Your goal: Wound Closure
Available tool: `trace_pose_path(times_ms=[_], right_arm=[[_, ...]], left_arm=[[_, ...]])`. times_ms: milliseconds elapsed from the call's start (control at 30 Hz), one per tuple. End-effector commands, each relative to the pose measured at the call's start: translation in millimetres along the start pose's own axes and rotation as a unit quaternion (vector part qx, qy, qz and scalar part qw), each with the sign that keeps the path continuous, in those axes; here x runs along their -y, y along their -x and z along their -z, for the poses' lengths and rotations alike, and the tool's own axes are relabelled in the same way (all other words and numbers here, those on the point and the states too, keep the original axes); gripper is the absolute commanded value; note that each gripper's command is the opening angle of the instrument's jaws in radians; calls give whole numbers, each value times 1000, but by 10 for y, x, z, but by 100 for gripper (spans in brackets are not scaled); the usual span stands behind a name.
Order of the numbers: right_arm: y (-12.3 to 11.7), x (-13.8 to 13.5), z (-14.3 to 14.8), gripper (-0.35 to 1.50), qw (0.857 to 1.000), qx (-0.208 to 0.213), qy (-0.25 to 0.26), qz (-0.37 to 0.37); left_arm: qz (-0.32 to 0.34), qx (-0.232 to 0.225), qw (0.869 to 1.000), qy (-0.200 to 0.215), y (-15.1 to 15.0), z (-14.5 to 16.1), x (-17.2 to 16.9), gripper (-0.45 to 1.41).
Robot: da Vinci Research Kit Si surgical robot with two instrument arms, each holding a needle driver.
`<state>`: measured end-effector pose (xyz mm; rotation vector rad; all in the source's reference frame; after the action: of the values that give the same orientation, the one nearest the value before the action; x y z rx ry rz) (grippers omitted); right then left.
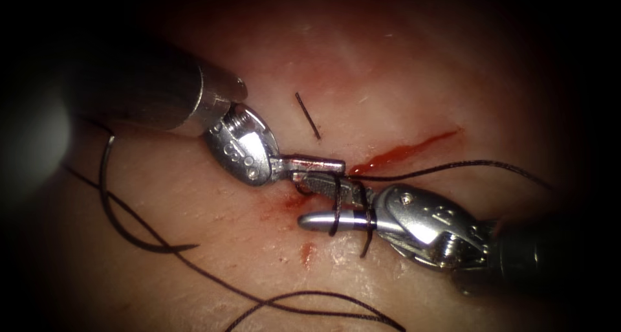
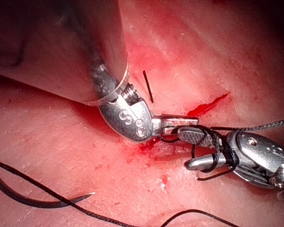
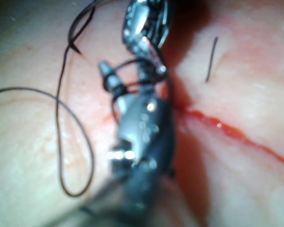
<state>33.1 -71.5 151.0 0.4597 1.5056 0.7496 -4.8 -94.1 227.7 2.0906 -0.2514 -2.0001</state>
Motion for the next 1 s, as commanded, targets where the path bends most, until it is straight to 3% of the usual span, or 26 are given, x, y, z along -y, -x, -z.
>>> trace_pose_path(times_ms=[33,200,233,300,400,1000], right_arm=[[9,6,-7,36,1000,-1,-3,-3],[8,7,-7,37,1000,-4,-1,-6],[7,7,-7,44,1000,-4,1,-6],[6,6,-8,76,1000,-8,10,-9],[3,7,-9,101,1000,-13,20,-10],[1,7,-9,101,1000,-13,18,-11]], left_arm=[[3,1,1000,-3,6,-7,-6,-45],[2,4,1000,-7,6,-8,-7,-45],[2,5,1000,-7,6,-6,-7,-45],[3,7,1000,-9,4,-1,-8,-45],[3,8,1000,-13,2,5,-9,-45],[13,4,998,-57,-3,18,-4,-45]])
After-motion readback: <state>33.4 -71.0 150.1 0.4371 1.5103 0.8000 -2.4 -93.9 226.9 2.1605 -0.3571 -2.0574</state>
